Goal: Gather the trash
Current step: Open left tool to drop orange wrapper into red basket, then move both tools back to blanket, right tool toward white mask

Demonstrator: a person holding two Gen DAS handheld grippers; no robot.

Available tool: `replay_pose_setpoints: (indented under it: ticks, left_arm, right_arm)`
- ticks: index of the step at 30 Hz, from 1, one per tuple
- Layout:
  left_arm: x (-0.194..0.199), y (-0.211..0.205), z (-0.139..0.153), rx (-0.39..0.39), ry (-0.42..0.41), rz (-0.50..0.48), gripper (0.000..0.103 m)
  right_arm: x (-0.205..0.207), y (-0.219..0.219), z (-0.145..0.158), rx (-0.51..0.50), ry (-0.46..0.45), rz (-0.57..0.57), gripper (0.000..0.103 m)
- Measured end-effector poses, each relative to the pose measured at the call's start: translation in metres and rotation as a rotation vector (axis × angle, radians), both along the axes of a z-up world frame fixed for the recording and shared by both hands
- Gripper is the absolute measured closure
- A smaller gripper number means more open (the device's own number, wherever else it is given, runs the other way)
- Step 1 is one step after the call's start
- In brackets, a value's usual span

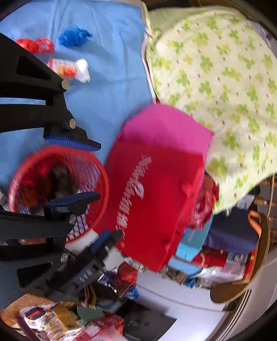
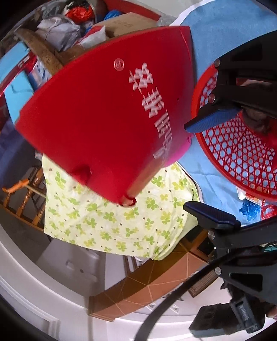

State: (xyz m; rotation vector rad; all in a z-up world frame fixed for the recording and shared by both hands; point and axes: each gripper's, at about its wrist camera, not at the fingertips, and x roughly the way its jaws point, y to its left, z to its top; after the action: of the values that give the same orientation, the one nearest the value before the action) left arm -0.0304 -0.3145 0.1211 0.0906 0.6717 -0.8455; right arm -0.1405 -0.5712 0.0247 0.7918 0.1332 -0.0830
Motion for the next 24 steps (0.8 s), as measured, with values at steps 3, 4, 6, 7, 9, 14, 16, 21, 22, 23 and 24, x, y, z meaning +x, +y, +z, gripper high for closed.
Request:
replay_pose_setpoints:
  ticks: [3,4,6,7,9,14,16,21,22,23,24]
  left_arm:
    - [0.001,0.031,-0.002,0.031,-0.038,0.088,0.06]
    - [0.0,0.043,-0.002,0.051,-0.058,0.129,0.054]
    - [-0.001,0.065,-0.002,0.08,-0.097,0.203,0.045]
    - [-0.001,0.076,-0.002,0.088,-0.115,0.233,0.043]
    - [-0.001,0.098,-0.002,0.103,-0.14,0.28,0.042]
    - [0.0,0.158,-0.005,0.164,-0.204,0.424,0.038]
    - [0.002,0.181,-0.009,0.188,-0.21,0.479,0.038]
    - [0.014,0.223,-0.028,0.219,-0.163,0.559,0.037]
    - [0.017,0.231,-0.036,0.227,-0.143,0.567,0.037]
    - [0.02,0.238,-0.043,0.235,-0.126,0.576,0.036]
    - [0.021,0.241,-0.048,0.24,-0.116,0.58,0.036]
  right_arm:
    - [0.008,0.019,0.009,-0.046,-0.026,0.03,0.033]
    - [0.011,0.027,0.013,-0.061,-0.037,0.046,0.033]
    - [0.019,0.046,0.019,-0.108,-0.048,0.077,0.033]
    - [0.023,0.056,0.023,-0.135,-0.055,0.091,0.033]
    - [0.03,0.078,0.03,-0.188,-0.073,0.123,0.032]
    - [0.047,0.136,0.04,-0.303,-0.116,0.235,0.031]
    - [0.055,0.159,0.039,-0.332,-0.115,0.293,0.031]
    - [0.09,0.198,0.023,-0.291,-0.026,0.459,0.029]
    - [0.095,0.202,0.019,-0.281,-0.004,0.477,0.029]
    - [0.106,0.208,0.012,-0.266,0.041,0.501,0.029]
    - [0.114,0.213,0.007,-0.258,0.079,0.515,0.029]
